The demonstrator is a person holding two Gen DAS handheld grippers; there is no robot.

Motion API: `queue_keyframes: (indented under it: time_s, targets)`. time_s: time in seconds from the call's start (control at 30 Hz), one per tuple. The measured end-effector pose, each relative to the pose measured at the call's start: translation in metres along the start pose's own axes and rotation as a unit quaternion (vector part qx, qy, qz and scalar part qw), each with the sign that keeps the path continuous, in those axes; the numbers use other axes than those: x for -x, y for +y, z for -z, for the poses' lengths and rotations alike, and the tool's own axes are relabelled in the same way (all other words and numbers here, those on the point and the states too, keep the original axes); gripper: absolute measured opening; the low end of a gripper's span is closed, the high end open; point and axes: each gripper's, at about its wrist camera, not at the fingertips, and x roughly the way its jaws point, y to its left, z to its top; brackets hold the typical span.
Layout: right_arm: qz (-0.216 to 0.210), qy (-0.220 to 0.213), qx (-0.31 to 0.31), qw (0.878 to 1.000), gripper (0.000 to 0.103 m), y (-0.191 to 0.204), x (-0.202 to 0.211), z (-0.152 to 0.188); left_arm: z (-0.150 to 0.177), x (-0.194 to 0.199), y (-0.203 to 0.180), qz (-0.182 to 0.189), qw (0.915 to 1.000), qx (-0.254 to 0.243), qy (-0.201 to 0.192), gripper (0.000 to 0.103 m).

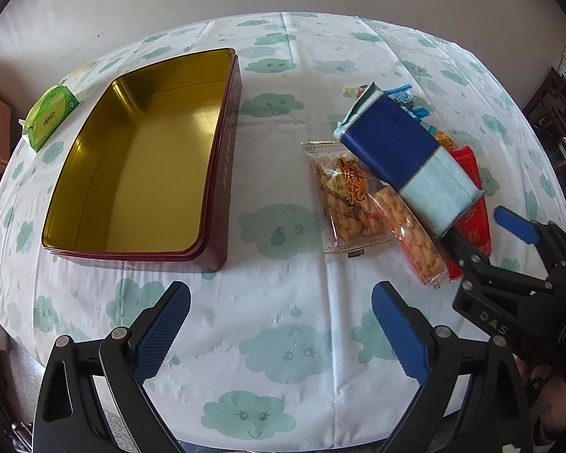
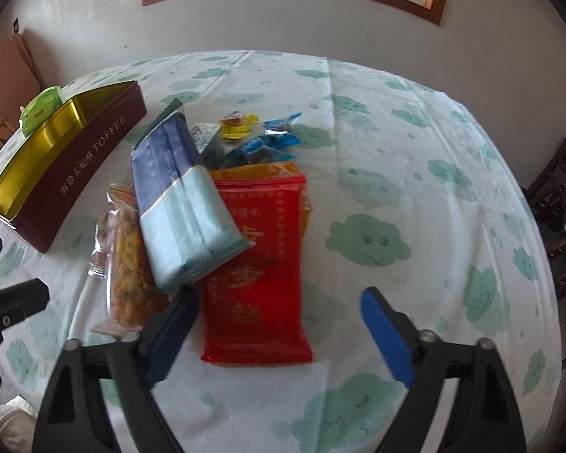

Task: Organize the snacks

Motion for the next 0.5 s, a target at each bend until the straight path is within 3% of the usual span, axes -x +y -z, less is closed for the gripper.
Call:
queue_keyframes:
  time_s: [0.17, 0.2, 0.5]
  targets:
    - [-0.010, 0.007, -0.003, 1.000, 0.062, 0.004, -0.009, -0.004, -0.003, -0.003, -0.002, 0.006, 1.0000, 0.003, 0.004, 0.095]
    - [-0.020, 0.009, -0.008, 1.000, 0.047, 0.002, -0.010, -0.004, -0.005, -0.003, -0.003, 0.007, 1.0000, 0.002, 0.006, 0.095]
    - [-0.033, 0.010, -0.022, 0.999, 0.046, -0.016, -0.004, 0.008, -0.015, -0.011, -0.018, 0.028, 0.9992, 0.003, 0.028, 0.089]
